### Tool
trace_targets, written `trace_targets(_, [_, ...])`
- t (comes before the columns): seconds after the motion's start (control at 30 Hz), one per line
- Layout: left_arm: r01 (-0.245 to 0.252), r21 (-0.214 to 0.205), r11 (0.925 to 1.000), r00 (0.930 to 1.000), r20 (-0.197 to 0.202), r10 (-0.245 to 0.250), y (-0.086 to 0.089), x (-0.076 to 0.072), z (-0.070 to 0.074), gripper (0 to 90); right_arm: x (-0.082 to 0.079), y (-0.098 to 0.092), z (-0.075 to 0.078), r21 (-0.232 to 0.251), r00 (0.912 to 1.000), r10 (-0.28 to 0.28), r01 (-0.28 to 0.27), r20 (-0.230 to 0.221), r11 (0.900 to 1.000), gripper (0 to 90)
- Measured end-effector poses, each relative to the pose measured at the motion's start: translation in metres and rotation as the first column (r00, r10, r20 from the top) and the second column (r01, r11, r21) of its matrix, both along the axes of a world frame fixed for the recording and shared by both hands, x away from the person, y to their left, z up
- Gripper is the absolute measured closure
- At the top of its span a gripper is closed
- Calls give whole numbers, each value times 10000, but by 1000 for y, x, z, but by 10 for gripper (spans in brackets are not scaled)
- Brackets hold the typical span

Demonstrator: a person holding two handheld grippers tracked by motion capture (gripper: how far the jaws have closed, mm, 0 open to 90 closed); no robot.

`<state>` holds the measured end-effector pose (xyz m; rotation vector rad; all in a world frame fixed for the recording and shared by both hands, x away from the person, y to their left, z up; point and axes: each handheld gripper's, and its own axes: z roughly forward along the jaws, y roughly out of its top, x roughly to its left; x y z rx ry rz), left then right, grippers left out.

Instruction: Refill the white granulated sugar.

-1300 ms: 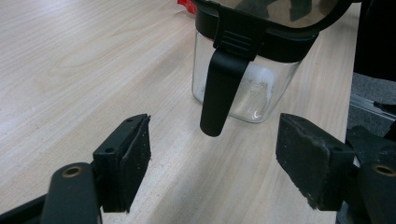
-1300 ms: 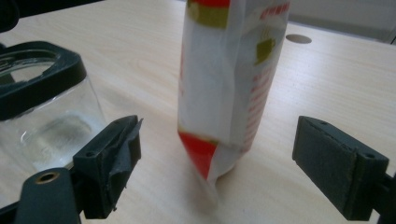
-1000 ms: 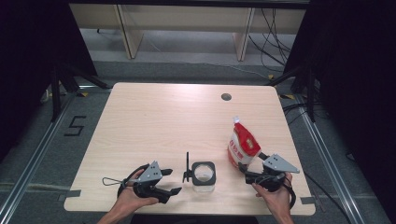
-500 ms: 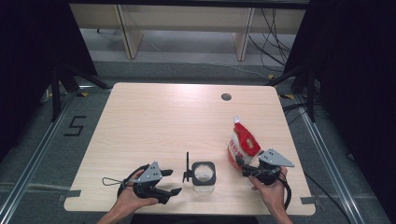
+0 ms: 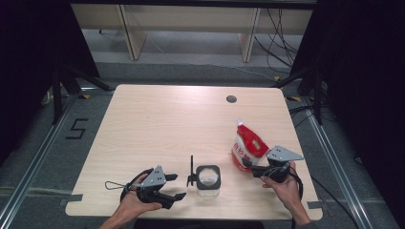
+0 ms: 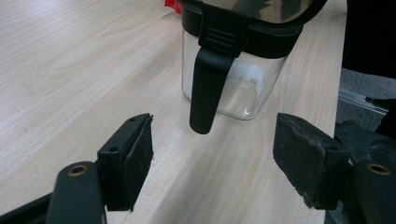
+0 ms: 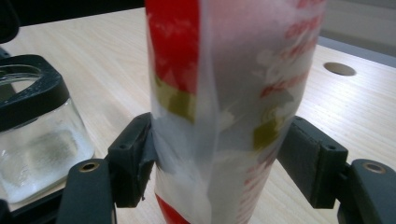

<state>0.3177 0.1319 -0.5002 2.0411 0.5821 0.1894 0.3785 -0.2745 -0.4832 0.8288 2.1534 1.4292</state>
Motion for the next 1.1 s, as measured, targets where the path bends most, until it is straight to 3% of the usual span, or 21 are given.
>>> trace_targets(0.1, [188,29,9998,9998,-21,-188,0,1,0,285,3,-2,0,50,9994,323,-322,-120,9995,325])
trace_targets(0.13, [192,-9,9998,9998,-71,-192,0,1,0,286,7,-6,-1,-41,9979,638,-637,92,9980,326])
trace_targets(0.3, [180,-13,9998,9998,-76,-180,0,1,0,286,9,-7,1,-2,9971,753,-754,-73,9972,327])
trace_targets(0.33, [140,-30,9999,9999,9,-140,0,1,0,286,6,-5,-1,225,9984,497,-491,-285,9985,292])
trace_targets(0.43, [51,-47,10000,10000,-53,-51,0,0,0,285,5,-5,-1,39,9997,177,-176,-190,9998,226])
trace_targets(0.47, [21,33,10000,10000,-18,-20,1,0,0,285,2,-4,-4,406,9989,-265,281,-385,9988,202])
trace_targets(0.5, [21,33,10000,10000,-18,-20,1,0,0,285,2,-4,-4,406,9989,-265,281,-385,9988,202])
trace_targets(0.53, [-14,-63,10000,10000,-60,14,0,0,0,285,1,0,-7,719,9974,-465,504,-553,9961,165])
trace_targets(0.63, [-6,-61,10000,10000,-55,5,0,0,0,284,0,2,-6,787,9979,-584,605,-282,9951,162])
trace_targets(0.73, [25,-91,10000,10000,-84,-26,0,0,0,284,1,4,-6,731,9975,-607,579,369,9956,157])
trace_targets(0.77, [82,-40,10000,9999,-58,-82,0,1,0,283,-2,7,-7,1034,9976,-688,687,-27,9923,156])
trace_targets(0.8, [34,-61,10000,10000,-29,-34,0,0,0,284,0,7,-8,1001,9972,-676,640,331,9929,156])
trace_targets(0.9, [147,-7,9999,9999,-7,-147,0,1,0,283,-3,9,-7,1016,9957,-921,910,59,9907,158])
trace_targets(0.97, [170,-4,9999,9998,-101,-170,0,1,0,283,0,9,-8,935,9943,-977,934,421,9912,160])
trace_targets(1.0, [188,1,9998,9998,-82,-188,0,1,0,283,-1,11,-10,1159,9945,-998,955,315,9887,161])
trace_targets(1.1, [159,-7,9999,9999,-62,-159,0,1,0,283,1,11,-11,1165,9955,-867,818,376,9898,166])
